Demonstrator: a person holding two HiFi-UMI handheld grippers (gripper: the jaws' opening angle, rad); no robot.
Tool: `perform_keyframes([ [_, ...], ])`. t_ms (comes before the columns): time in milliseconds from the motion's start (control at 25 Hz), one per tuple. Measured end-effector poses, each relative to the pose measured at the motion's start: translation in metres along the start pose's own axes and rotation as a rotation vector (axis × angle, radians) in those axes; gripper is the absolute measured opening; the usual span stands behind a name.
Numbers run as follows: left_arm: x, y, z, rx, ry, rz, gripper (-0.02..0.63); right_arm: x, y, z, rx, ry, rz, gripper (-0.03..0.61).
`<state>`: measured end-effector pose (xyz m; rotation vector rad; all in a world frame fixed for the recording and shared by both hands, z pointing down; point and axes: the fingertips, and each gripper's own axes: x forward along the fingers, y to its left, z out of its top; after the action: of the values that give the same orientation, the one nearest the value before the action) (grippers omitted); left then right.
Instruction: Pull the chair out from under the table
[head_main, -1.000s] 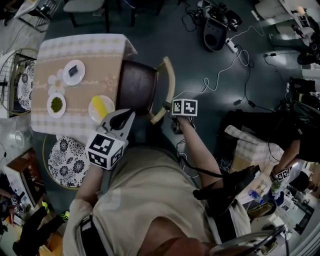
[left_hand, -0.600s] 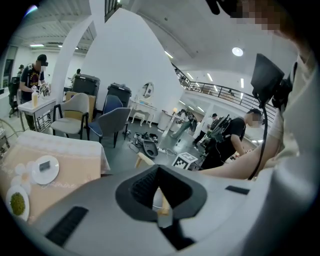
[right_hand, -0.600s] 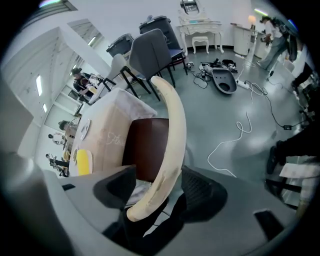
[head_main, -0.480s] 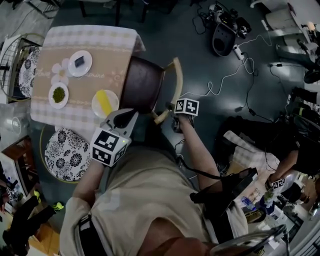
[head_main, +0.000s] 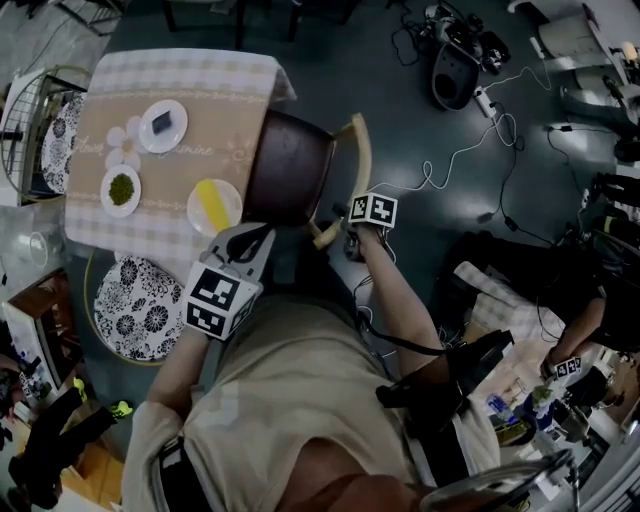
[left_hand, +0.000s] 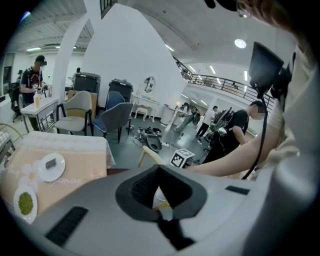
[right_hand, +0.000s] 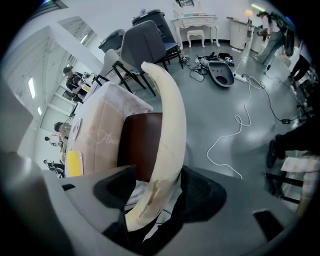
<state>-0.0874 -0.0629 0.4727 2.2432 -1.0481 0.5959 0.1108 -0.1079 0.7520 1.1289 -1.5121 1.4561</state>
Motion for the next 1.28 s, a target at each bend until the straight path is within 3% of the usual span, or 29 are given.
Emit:
perform_keyframes([
  [920,0.003,0.010,-0.019,-0.071,0.039,0.035,0.006,0.037,-0.001,0.013,0.083,0.015,0.019,0.272],
  [1160,0.003,0.022,-0.020,-0.098,0.028,0.048,0.006,0.043,-0.009,0.014,0.090,-0.003,-0.043,0.178],
  [1280,0.003,0.024,-0.026,-0.106,0.035,0.049,0.006,0.043,-0.010,0.013,0.102,-0.004,-0.058,0.169],
])
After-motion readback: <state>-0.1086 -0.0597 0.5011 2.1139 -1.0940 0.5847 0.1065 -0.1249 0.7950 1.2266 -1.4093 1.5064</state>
